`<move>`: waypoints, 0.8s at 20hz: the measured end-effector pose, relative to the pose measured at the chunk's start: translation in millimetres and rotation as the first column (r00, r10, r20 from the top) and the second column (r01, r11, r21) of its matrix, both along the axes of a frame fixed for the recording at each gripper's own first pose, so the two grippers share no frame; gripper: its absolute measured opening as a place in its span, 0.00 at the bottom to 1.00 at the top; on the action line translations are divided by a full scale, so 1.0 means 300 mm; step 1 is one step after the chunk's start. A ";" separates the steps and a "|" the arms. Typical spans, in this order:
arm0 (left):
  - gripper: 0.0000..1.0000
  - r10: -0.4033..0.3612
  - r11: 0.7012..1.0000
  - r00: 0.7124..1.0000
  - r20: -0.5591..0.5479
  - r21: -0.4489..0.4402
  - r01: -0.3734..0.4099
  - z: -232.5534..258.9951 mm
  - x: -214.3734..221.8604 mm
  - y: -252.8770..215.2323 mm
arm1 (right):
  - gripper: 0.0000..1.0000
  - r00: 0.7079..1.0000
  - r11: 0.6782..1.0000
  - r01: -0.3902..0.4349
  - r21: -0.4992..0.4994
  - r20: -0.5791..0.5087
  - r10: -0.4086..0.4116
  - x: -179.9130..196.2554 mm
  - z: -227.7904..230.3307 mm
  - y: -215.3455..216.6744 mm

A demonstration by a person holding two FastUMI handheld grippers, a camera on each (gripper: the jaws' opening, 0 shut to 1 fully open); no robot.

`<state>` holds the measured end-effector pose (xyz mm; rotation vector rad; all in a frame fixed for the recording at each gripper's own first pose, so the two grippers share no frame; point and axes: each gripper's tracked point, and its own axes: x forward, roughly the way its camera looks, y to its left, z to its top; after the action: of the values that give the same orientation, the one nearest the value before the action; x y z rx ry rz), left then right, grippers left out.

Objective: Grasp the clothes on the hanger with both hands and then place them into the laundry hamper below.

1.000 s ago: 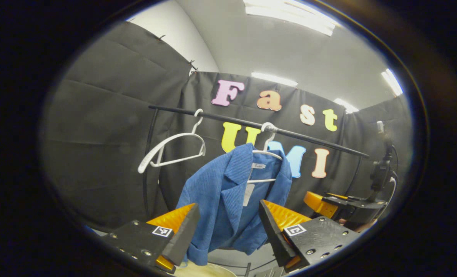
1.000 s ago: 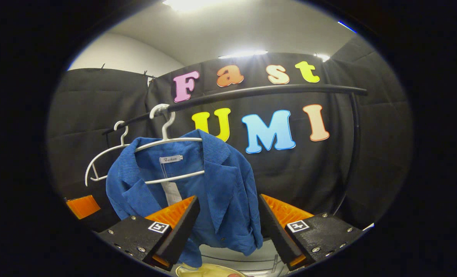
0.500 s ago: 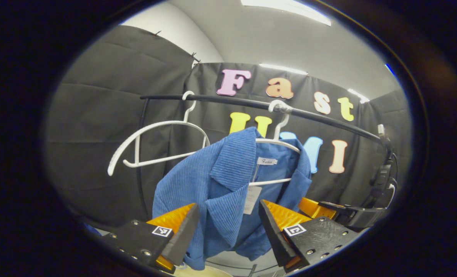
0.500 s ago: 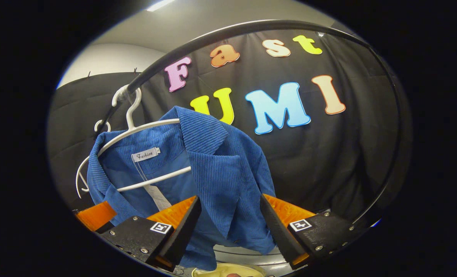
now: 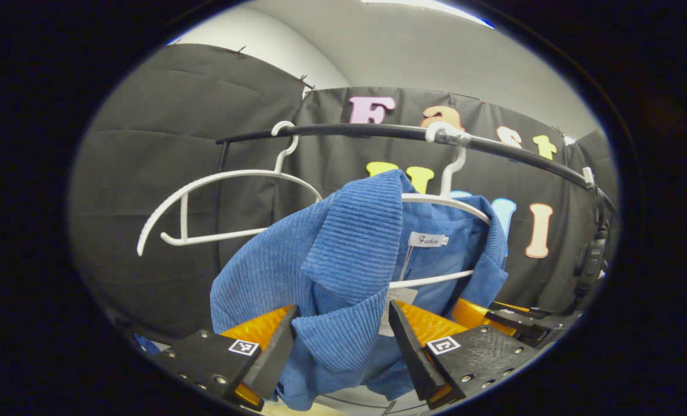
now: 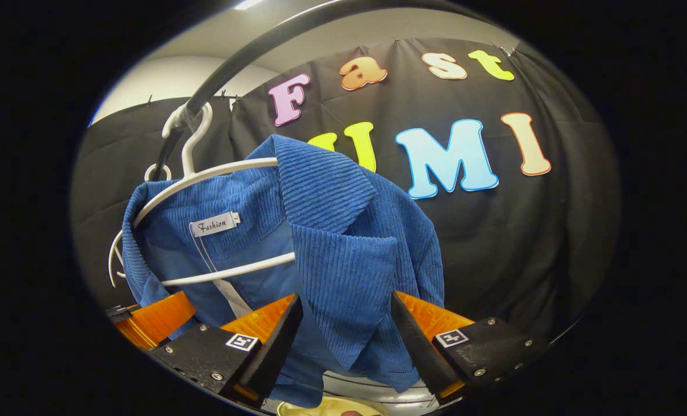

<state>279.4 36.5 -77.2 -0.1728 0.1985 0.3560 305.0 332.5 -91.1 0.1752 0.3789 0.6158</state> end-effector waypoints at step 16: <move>0.01 0.000 0.997 0.995 0.099 -0.083 0.009 -0.003 -0.016 -0.023 | 0.00 0.985 0.984 -0.160 0.076 0.070 0.155 0.036 0.017 0.036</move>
<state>274.5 29.5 -78.0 -0.2713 0.1161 0.3341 315.7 343.4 -86.0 0.2044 0.3082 0.7919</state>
